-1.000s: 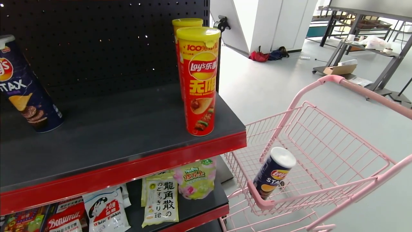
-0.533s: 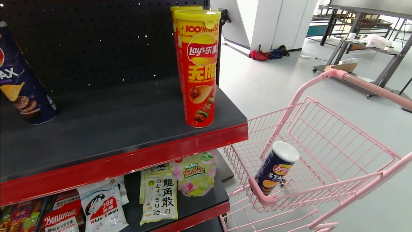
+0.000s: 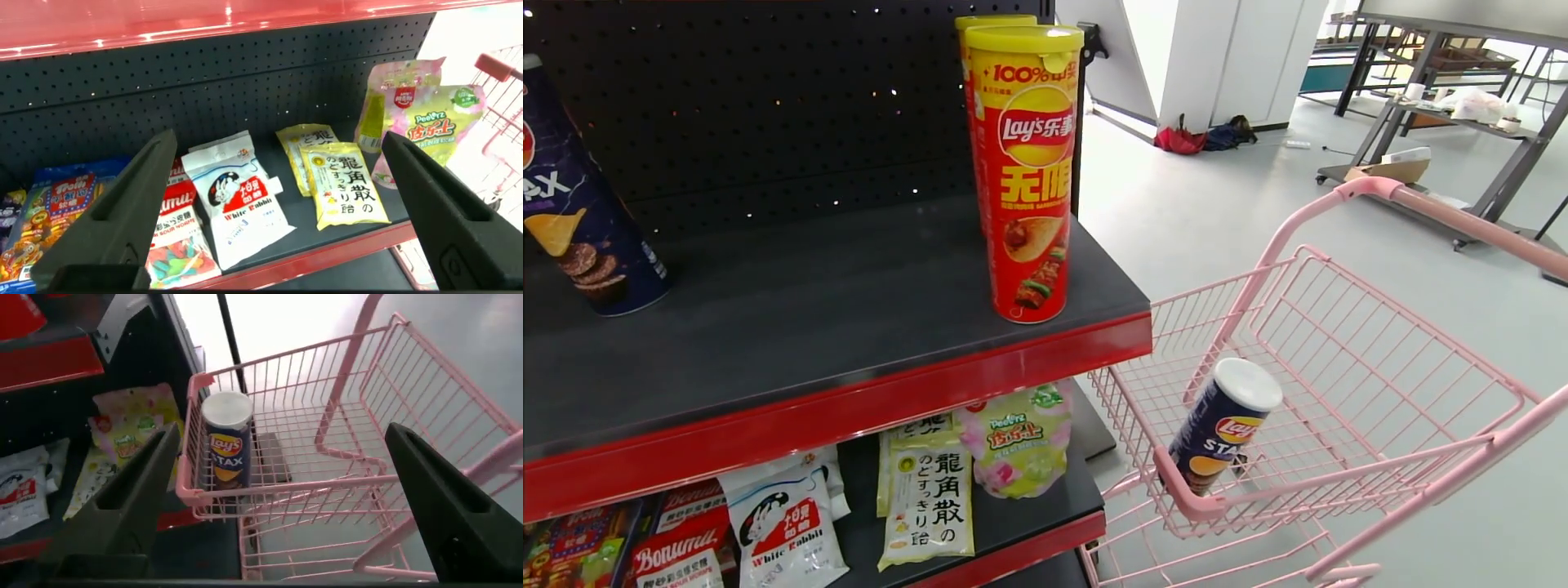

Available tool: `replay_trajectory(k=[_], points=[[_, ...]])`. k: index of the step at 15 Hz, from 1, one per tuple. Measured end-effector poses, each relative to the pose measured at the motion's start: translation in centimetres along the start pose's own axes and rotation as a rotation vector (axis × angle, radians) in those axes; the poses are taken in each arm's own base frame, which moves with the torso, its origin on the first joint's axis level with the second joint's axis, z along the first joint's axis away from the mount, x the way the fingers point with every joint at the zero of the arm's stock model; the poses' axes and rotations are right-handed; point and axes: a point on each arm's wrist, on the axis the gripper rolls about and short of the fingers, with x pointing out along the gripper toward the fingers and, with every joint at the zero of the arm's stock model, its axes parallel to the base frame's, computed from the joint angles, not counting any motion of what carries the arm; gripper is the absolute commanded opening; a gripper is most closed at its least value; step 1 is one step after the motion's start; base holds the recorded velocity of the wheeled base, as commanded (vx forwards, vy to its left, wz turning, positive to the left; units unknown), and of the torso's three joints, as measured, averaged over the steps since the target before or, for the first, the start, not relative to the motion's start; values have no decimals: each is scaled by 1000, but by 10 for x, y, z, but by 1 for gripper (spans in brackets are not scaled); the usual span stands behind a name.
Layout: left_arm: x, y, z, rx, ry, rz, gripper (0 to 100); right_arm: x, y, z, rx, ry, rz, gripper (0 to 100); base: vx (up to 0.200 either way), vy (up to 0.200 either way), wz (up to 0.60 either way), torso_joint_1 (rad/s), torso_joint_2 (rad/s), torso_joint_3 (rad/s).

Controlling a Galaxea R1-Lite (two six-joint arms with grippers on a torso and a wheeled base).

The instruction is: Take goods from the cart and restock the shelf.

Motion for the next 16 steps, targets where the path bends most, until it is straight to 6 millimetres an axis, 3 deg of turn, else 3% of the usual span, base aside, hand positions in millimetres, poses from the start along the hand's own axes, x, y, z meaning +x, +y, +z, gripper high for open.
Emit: replay_trajectory(k=[2,4,7,11,16], points=[[0,0,0,0,0,0,100,51,-2,1,24,89,71,100,0,0,0,0,0,0],[0,0,0,0,0,0,100,93,-3,-18,54,197,110,100,0,0,0,0,0,0],[0,0,0,0,0,0,100,138,-5,-47,100,316,134,100,0,0,0,0,0,0],[0,0,0,0,0,0,100,166,2,-74,109,431,178,100,0,0,0,0,0,0],[0,0,0,0,0,0,100,191,11,-86,91,454,217,100,0,0,0,0,0,0]])
